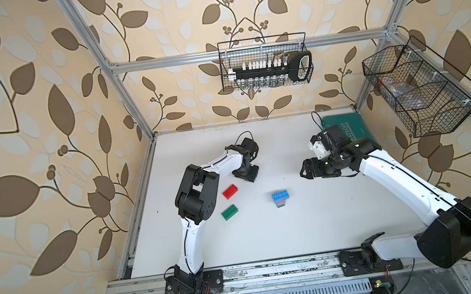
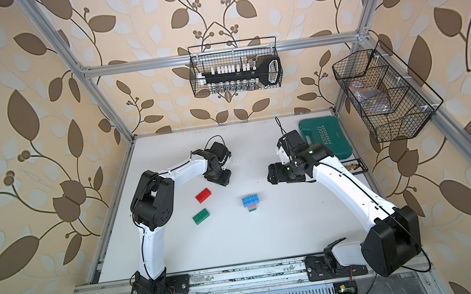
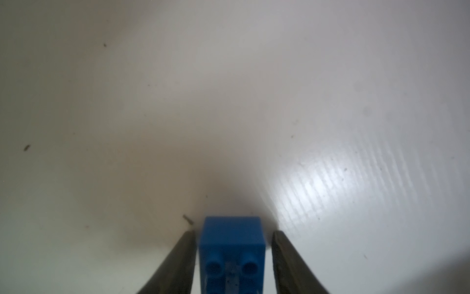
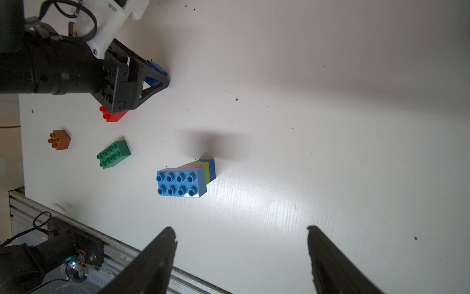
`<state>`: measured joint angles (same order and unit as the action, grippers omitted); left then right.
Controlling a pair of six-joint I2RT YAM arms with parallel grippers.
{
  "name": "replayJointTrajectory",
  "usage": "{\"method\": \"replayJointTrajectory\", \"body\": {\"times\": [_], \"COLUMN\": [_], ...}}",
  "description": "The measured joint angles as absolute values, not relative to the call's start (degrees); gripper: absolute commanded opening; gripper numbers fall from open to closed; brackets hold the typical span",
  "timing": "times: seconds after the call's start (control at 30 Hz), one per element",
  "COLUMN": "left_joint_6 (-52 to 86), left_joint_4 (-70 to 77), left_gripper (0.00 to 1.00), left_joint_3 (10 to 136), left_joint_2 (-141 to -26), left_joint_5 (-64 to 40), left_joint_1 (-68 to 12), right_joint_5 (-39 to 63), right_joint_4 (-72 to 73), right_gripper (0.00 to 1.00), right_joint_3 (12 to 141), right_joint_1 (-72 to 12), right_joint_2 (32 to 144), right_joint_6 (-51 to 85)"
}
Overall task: Assemble a spoon with lego
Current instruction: Pick up the lego brick from the center of the board, then assemble the lego brick with the lego brick.
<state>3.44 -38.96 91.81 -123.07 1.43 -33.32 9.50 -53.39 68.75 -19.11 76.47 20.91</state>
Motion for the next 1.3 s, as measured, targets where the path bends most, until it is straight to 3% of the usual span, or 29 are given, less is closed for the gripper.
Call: {"method": "replayJointTrajectory", "body": {"times": [0.53,0.83,0.93,1.3], "left_joint_6": [2.33,-8.73,-13.45,-27.68], "left_joint_4": [-40.62,-50.24,-55.7,-69.25], "left_gripper": [0.19,0.13,0.0,0.0], "left_joint_3": [92.6,93.73,98.19,104.4], "left_joint_2": [-123.33,-117.12,-114.76,-111.22], "left_joint_5": [1.52,-3.92,-6.2,-9.1], "left_joint_1": [-32.97,-33.19,-34.17,-44.75], "right_joint_5": [11.55,26.55,32.71,44.45], "right_joint_4": [-52.03,-40.71,-34.63,-21.52], "right_gripper": [0.8,0.81,0.81,0.81], "right_joint_3": [67.33,52.36,47.81,42.94], "right_joint_1": [-18.65,-16.73,-15.66,-14.33], "right_joint_2": [76.29,75.46,75.72,79.31], "right_joint_6": [21.15,26.96,29.58,33.74]}}
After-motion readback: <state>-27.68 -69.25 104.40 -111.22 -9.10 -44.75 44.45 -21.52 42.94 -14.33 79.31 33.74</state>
